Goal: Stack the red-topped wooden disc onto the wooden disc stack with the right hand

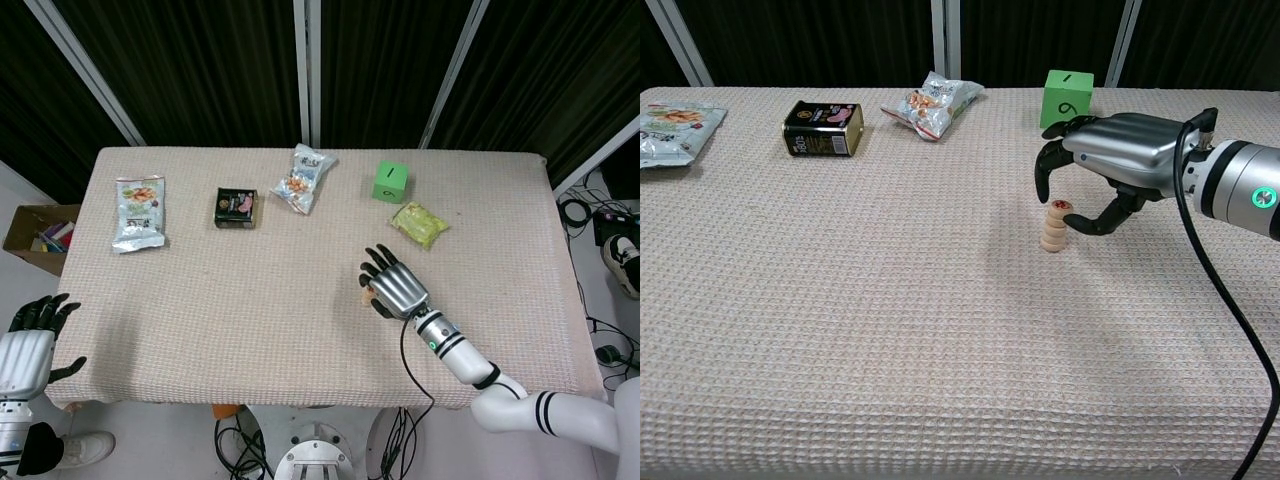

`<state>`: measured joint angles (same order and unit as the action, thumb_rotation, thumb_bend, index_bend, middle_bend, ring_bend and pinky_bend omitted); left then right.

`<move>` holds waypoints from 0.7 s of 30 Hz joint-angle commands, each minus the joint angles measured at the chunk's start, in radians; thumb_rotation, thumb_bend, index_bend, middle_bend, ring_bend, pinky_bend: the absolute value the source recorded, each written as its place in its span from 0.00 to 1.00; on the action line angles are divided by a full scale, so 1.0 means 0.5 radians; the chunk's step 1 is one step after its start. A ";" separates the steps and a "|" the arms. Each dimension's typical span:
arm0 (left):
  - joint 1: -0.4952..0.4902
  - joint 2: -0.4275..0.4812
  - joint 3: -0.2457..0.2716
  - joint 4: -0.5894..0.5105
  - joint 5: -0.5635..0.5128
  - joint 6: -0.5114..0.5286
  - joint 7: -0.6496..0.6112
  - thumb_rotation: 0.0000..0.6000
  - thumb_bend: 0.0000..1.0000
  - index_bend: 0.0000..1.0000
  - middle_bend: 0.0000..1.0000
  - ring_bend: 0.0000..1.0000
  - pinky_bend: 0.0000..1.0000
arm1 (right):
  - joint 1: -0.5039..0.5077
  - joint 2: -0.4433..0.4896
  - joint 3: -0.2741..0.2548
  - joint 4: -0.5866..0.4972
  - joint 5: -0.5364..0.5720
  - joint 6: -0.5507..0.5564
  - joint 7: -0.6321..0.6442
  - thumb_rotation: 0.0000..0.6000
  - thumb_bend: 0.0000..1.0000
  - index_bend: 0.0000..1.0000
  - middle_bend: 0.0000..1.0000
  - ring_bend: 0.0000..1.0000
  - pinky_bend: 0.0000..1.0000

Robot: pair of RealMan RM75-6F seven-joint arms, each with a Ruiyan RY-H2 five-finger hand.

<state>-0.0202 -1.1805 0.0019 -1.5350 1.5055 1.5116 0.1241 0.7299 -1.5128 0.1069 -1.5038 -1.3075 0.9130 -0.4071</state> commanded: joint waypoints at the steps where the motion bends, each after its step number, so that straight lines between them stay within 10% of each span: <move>1: -0.001 0.000 -0.001 0.001 0.001 -0.001 0.000 1.00 0.00 0.23 0.14 0.10 0.16 | -0.021 0.025 -0.001 -0.042 -0.044 0.065 0.025 1.00 0.38 0.36 0.23 0.01 0.07; 21: 0.011 -0.025 -0.019 0.034 0.039 0.071 -0.018 1.00 0.00 0.23 0.14 0.10 0.16 | -0.665 0.674 -0.184 -0.485 -0.169 0.873 0.211 1.00 0.38 0.21 0.20 0.01 0.07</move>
<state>-0.0147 -1.1920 -0.0067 -1.5188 1.5240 1.5462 0.1147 0.4696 -1.2223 0.0475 -1.7173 -1.3781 1.2725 -0.3391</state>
